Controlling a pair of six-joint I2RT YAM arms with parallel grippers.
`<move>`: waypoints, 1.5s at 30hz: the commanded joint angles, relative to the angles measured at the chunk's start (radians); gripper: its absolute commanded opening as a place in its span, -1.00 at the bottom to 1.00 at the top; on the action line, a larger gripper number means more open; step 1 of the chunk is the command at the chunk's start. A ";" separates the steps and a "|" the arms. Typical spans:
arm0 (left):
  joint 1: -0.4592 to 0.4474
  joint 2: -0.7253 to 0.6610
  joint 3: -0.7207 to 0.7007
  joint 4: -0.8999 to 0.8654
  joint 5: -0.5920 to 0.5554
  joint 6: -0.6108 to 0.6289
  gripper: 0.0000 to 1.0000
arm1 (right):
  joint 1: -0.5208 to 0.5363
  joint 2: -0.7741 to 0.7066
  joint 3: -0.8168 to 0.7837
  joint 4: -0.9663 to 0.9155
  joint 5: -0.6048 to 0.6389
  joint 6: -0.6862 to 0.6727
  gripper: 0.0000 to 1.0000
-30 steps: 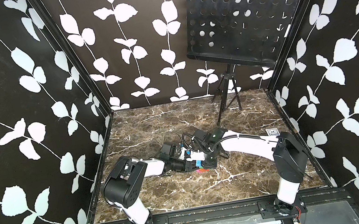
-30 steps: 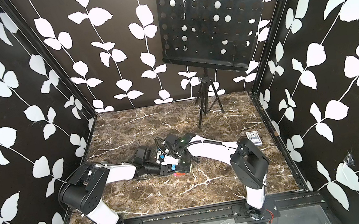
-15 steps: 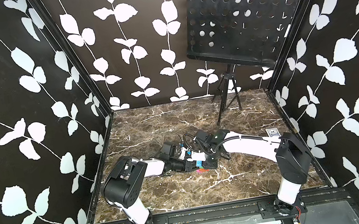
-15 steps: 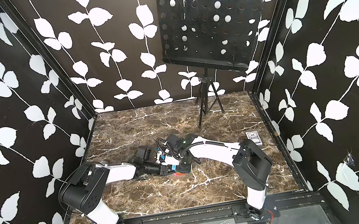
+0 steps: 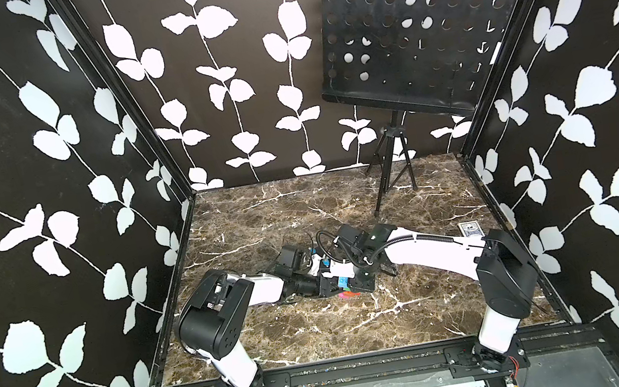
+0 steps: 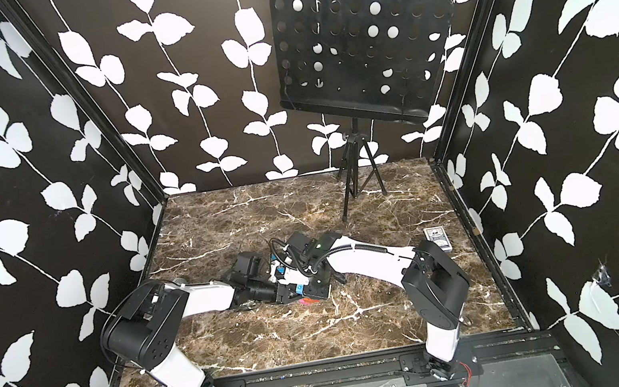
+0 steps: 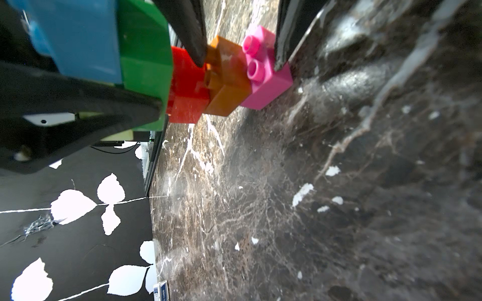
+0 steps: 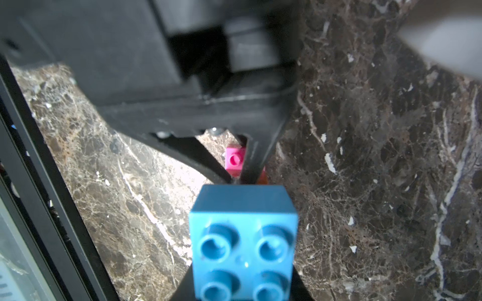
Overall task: Assemble the letter y with lego
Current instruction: Assemble the lego brick with the lego brick.
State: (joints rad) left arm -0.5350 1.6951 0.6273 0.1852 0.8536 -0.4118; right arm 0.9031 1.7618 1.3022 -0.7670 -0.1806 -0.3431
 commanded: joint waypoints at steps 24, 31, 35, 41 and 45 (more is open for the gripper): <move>-0.002 0.056 -0.030 -0.133 -0.164 0.010 -0.18 | 0.009 -0.007 -0.074 -0.029 0.022 -0.020 -0.50; -0.002 0.047 -0.032 -0.133 -0.165 0.010 -0.18 | 0.010 0.054 -0.077 0.007 0.006 -0.005 -0.51; -0.002 0.046 -0.032 -0.132 -0.164 0.009 -0.18 | 0.010 0.055 -0.104 0.036 -0.004 -0.008 -0.51; -0.002 0.053 -0.032 -0.128 -0.161 0.005 -0.18 | 0.012 0.102 -0.070 -0.005 0.015 -0.052 -0.55; -0.001 0.049 -0.033 -0.128 -0.162 0.008 -0.18 | 0.019 0.155 -0.014 -0.078 0.048 -0.077 -0.58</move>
State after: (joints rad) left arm -0.5350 1.6958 0.6296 0.1833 0.8532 -0.4118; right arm 0.9062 1.7908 1.3239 -0.7959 -0.1593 -0.3710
